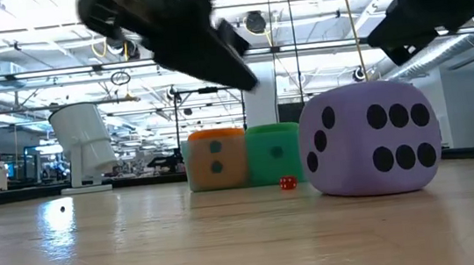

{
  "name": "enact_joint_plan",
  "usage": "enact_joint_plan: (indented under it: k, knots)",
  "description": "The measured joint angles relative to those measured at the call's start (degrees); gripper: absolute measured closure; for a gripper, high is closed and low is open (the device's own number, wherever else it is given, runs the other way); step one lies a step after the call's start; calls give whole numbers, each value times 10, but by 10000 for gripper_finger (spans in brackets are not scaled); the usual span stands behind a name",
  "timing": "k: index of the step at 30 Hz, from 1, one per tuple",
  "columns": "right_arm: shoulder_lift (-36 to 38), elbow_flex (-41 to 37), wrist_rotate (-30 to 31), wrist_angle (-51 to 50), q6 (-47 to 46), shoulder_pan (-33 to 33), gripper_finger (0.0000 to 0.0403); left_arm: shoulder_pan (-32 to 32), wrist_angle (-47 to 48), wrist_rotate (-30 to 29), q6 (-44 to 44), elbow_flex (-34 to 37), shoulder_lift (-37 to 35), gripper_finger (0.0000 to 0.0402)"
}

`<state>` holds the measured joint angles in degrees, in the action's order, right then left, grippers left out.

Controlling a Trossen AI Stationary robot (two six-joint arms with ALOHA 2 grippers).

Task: Pick & Place Dice
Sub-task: Put the big purple die into the green bin

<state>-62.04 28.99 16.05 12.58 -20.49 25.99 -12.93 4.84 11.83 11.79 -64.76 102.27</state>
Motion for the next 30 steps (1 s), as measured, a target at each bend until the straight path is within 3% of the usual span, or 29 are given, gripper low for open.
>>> enact_joint_plan:
  k: [6,11,14,18,24,30]
  knots:
    - [0,0,21,24,36,-5,332,18,-56,-32,0,151,-202,394]
    - [0,0,21,55,88,-7,260,68,-208,-67,-46,305,-374,397]
    - [0,0,21,83,101,-14,206,113,-290,-53,-59,387,-442,396]
    - [0,1,20,104,121,-21,128,185,-387,-4,-87,461,-489,398]
    - [0,1,31,107,124,-47,29,283,-366,55,-124,515,-526,398]
    - [-30,49,-27,29,81,-72,8,339,-371,88,-102,531,-535,399]
